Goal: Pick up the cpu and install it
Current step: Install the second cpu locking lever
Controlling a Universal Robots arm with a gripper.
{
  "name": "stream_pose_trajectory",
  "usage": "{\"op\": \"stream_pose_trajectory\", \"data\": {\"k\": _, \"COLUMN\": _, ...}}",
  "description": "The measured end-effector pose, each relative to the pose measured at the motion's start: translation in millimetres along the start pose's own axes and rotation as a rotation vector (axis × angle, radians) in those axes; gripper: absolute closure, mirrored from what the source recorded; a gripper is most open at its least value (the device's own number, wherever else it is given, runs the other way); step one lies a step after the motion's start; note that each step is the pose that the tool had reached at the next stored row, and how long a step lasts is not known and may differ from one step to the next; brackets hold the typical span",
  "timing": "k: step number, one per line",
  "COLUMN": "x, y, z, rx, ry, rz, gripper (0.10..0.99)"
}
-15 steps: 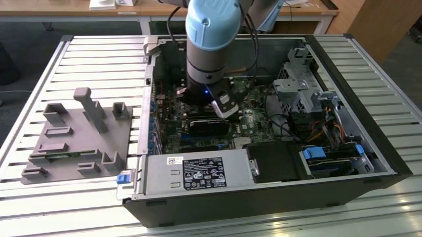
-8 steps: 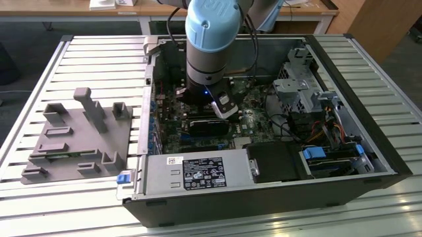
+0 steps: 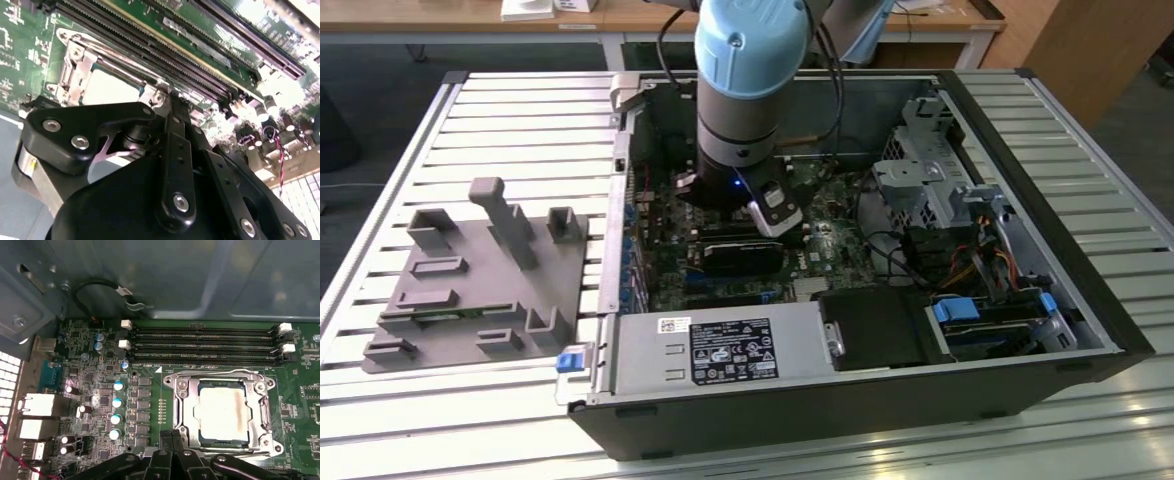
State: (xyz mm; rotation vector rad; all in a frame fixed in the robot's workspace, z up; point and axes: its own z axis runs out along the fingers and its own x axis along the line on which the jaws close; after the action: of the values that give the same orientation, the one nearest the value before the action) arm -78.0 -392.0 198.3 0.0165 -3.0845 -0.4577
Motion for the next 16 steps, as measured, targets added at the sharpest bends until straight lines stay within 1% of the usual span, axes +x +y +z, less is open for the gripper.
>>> {"op": "stream_pose_trajectory", "data": {"k": 6, "x": 0.4, "y": 4.7, "z": -15.4, "rx": 0.0, "ry": -0.0001, "rz": 0.0, "gripper": 0.98}}
{"op": "stream_pose_trajectory", "data": {"k": 10, "x": 0.4, "y": 5.7, "z": -18.9, "rx": 0.003, "ry": 0.0001, "rz": 0.0, "gripper": 0.98}}
{"op": "stream_pose_trajectory", "data": {"k": 16, "x": 0.6, "y": 8.3, "z": -27.3, "rx": 0.003, "ry": 0.0, "rz": 0.0, "gripper": 0.98}}
